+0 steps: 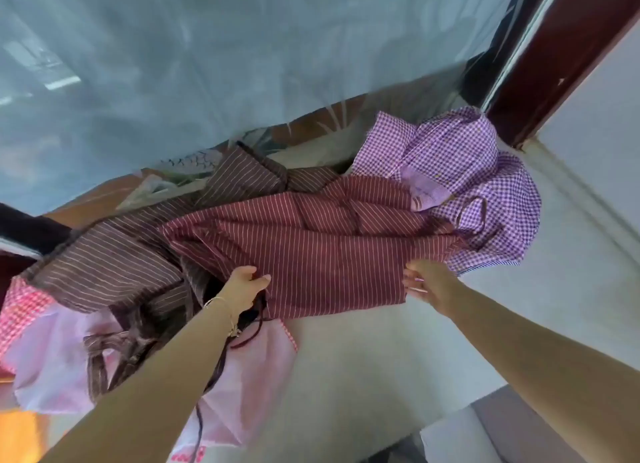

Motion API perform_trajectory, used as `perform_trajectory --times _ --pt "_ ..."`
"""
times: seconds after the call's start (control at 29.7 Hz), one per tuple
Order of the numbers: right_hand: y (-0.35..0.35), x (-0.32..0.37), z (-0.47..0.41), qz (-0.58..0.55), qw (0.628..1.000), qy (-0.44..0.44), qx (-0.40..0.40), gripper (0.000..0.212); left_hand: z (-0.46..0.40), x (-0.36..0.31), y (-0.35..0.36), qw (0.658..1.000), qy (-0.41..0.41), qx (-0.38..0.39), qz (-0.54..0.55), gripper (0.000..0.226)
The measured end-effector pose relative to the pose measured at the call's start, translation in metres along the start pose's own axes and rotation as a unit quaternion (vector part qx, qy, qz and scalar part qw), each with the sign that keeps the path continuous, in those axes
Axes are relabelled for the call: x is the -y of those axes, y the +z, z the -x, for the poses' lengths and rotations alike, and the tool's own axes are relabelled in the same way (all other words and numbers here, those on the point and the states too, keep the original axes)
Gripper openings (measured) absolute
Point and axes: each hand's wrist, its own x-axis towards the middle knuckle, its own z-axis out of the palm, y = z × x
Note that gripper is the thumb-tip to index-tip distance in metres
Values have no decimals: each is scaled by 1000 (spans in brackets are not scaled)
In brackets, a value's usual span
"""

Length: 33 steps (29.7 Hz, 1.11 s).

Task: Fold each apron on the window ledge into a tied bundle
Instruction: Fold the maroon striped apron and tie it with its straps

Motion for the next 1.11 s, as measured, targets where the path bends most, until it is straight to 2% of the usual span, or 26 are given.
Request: perform_trajectory --times 0.1,0.17,0.24,0.3,0.37,0.4,0.47,0.54,0.61,0.67,0.74,0.81,0.84,0.87,0.94,1.04,1.11 --pt "3 -22 -9 43 994 50 -82 51 -3 11 10 997 -47 -26 57 62" --pt "7 -40 -14 27 993 40 -107 64 -3 23 18 997 -52 -20 48 51" --pt "13 -51 -19 26 995 30 -90 70 3 30 25 998 -52 -2 25 37" --pt "22 -54 -19 54 996 29 -62 58 9 32 30 999 -40 6 -14 33" --pt "27 -54 -16 90 994 19 -63 32 10 33 34 998 -20 -7 -63 11" --pt "29 -54 -14 116 991 8 -70 22 10 33 34 997 -2 -24 -76 20" --pt "29 -52 -12 183 980 -27 -80 23 9 33 34 993 34 -57 -94 32" --pt "27 -46 -7 217 966 -90 -104 36 12 25 32 989 72 -89 -93 22" --pt "22 -34 1 200 957 -173 -123 30 14 15 27 985 103 -119 -66 17" --pt "18 -14 5 132 961 -209 -122 23 16 1 24 983 122 -135 -17 22" --pt "16 9 15 10 980 -185 -77 24 25 -18 23 981 127 -137 53 22" --pt "13 33 31 -90 979 -179 25 28 35 -41 23 972 112 -112 175 23" --pt "9 43 40 -103 974 -183 87 30 42 -52 22 960 105 -72 251 28" --pt "5 54 50 -84 968 -190 141 30 48 -62 21 943 112 -19 313 32" --pt "-4 70 68 -13 957 -197 213 35 69 -82 20 926 156 69 337 27" --pt "-17 91 94 42 948 -215 231 40 102 -108 18 921 219 112 304 15" --pt "-25 107 113 68 936 -257 231 47 121 -125 13 902 274 132 306 15"
